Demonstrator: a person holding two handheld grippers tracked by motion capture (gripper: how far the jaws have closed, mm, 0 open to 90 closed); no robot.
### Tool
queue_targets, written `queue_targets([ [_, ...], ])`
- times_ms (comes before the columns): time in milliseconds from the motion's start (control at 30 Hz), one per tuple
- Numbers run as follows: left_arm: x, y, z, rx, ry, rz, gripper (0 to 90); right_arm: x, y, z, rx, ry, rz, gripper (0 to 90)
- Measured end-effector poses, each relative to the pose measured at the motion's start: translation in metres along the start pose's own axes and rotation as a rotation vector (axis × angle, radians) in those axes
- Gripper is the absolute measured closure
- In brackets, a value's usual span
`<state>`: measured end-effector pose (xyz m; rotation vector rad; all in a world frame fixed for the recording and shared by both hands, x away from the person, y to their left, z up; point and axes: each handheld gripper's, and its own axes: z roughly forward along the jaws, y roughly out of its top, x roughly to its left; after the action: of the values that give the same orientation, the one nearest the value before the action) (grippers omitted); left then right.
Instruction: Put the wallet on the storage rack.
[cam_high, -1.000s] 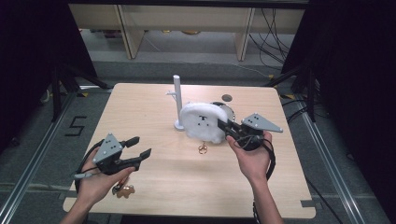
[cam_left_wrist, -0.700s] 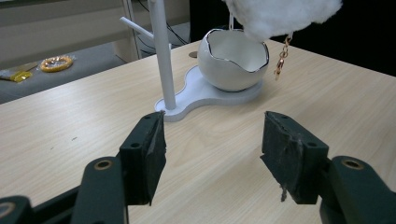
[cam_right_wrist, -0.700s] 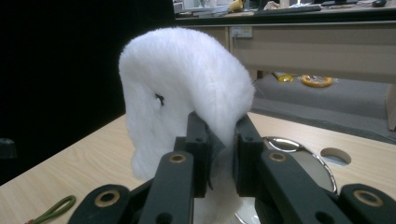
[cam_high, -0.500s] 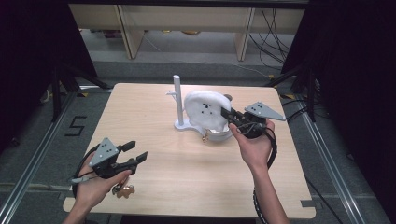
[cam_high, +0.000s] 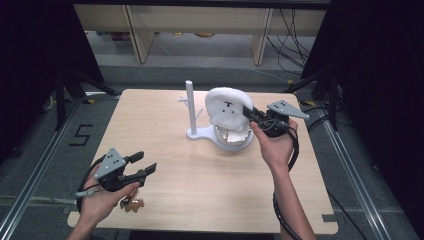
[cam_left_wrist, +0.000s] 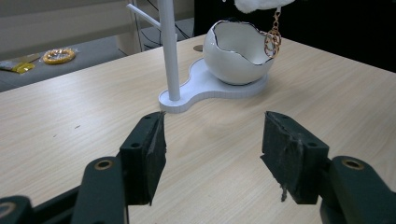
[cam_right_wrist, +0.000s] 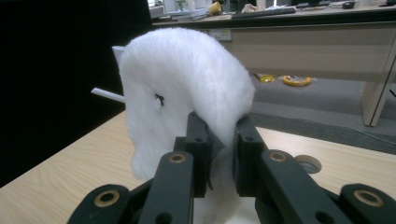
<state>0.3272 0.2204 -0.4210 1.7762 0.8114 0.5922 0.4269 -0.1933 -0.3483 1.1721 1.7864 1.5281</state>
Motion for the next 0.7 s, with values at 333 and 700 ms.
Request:
queue_targets([
  [333,0.0,0.0,-0.001,0.009,0.002,-0.001,38.9,-0.017,-0.002,0.01,0.028,-0.041,0.03,80.3],
  [700,0.0,-0.001,0.0,0.011,-0.004,0.003,38.9,-0.031,-0.01,0.024,0.056,-0.059,0.038,80.3],
])
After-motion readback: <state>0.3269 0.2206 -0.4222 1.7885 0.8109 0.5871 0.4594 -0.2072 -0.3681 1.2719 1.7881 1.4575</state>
